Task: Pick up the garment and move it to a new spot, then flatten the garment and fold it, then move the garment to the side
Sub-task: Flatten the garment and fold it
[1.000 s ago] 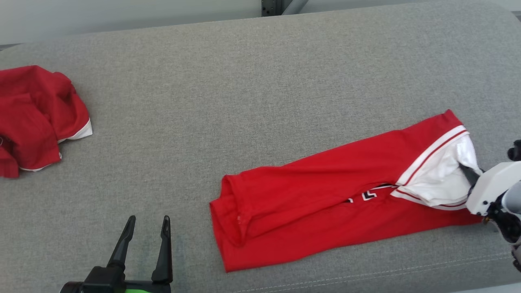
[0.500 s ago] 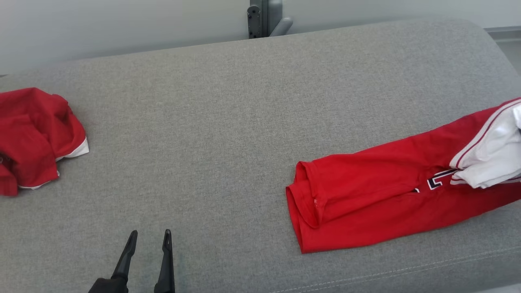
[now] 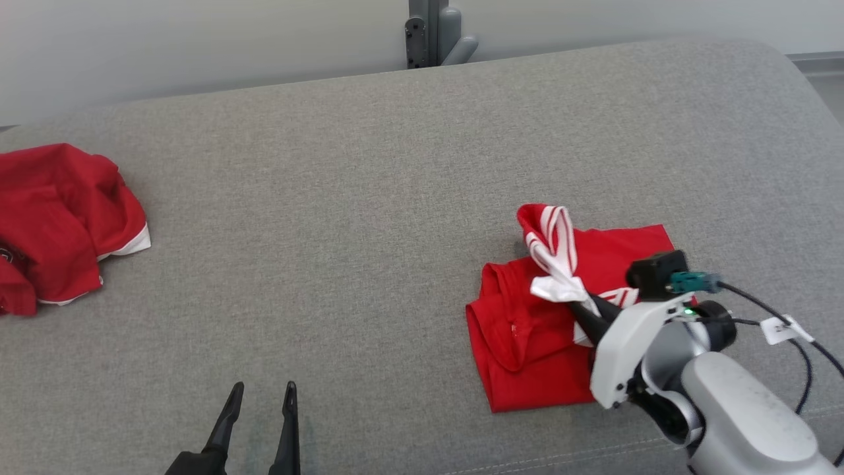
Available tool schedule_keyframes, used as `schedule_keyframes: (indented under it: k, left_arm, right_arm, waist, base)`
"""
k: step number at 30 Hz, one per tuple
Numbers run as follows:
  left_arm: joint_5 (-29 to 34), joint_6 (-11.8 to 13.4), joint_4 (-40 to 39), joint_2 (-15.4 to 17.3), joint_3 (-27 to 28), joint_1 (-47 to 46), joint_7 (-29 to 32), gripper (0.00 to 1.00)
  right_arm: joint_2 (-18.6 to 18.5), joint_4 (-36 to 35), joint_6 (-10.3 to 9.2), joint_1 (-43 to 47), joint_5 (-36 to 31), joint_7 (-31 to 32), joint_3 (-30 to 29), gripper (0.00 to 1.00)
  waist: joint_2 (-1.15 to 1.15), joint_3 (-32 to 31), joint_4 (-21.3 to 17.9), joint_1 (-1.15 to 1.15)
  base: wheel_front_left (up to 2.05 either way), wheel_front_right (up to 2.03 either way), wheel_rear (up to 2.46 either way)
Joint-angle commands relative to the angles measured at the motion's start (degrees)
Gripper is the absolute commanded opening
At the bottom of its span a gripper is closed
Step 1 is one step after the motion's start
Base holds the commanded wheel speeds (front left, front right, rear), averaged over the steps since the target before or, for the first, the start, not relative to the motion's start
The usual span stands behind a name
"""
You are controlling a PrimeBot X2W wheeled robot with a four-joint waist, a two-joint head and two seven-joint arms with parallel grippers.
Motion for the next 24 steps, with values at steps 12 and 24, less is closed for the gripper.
schedule_keyframes:
  k: [12,24]
  left_arm:
    - [0.54,-0.7,2.34,-0.3,0.07,-2.66,-0.15,1.0]
    - [-0.1,-0.18,2.01,-0.36,2.71,0.23,-0.15,1.0]
  right_arm:
    - [10.22,8.09,-0.02,-2.93,-7.75,-0.65,5.66,0.0]
    - [6.6,-6.76,-0.04,3.04,-12.42,-3.53,2.28,1.0]
  waist:
    - [0.5,0.51,3.8,0.0]
    - [0.5,-2.34,2.04,0.0]
  base:
    - [0.0,0.0,0.0]
    - [0.0,0.0,0.0]
